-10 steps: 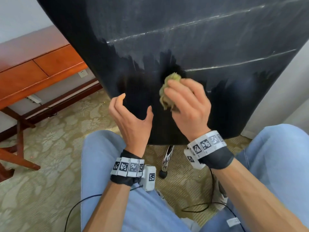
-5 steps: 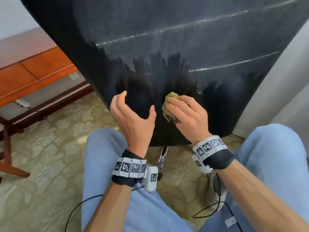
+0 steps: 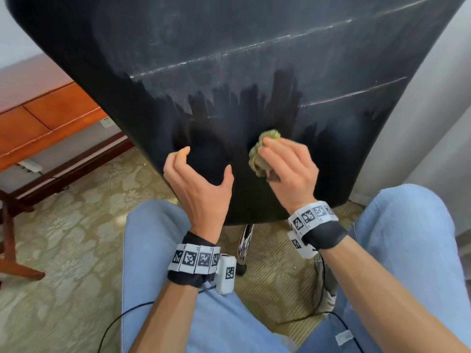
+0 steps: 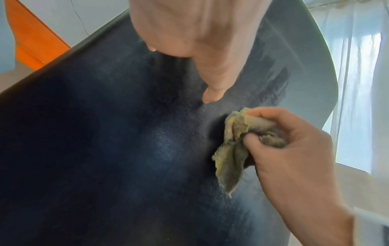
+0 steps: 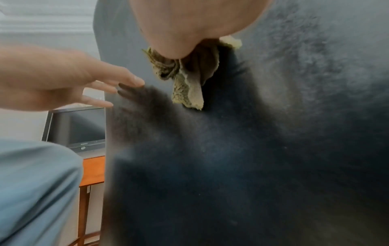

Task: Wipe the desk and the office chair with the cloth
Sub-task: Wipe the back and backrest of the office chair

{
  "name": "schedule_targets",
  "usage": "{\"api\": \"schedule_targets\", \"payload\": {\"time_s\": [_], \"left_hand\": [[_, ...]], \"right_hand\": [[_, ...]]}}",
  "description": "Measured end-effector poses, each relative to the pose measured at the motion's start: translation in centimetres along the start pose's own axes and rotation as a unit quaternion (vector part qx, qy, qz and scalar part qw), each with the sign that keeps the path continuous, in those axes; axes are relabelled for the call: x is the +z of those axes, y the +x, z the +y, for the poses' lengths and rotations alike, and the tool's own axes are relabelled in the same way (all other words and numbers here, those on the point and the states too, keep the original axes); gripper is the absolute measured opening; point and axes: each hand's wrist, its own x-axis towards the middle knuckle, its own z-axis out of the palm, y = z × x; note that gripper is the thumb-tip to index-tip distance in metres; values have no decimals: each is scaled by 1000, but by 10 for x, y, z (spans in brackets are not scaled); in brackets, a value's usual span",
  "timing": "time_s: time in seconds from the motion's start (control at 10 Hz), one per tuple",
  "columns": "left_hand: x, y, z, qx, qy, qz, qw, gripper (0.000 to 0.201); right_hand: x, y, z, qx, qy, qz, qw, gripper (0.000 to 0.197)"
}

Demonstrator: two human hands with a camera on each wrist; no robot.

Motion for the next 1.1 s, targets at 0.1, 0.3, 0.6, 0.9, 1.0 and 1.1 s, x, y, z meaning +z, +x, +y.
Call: {"api": "schedule_targets", "payload": {"time_s": [0.1,0.3,0.6,0.9,1.0,1.1], "left_hand": [[-1,2,-3,-2,-8,0,1000,84],[-3,16,-14,-11,-34,18,999,84],[1,6,-6,13,-32,11,999,81],[6,-4,11,27,-28,-9,999,81],[7,-5,15,36,-32,-7,999,80],[11,-9,20,40,-30,-24,998,81]], "right_hand": [[-7,-23,4,-20,-11,-96,995,20],[-32,30,0,-24,-21,50,998,14],[-21,37,11,-21,-24,84,996,9],[-25,-16,12,-62,-16,-75,995,18],[-48,37,17,-30,-40,92,995,11],[-63,71,33,2,-68,172,983,7]]}}
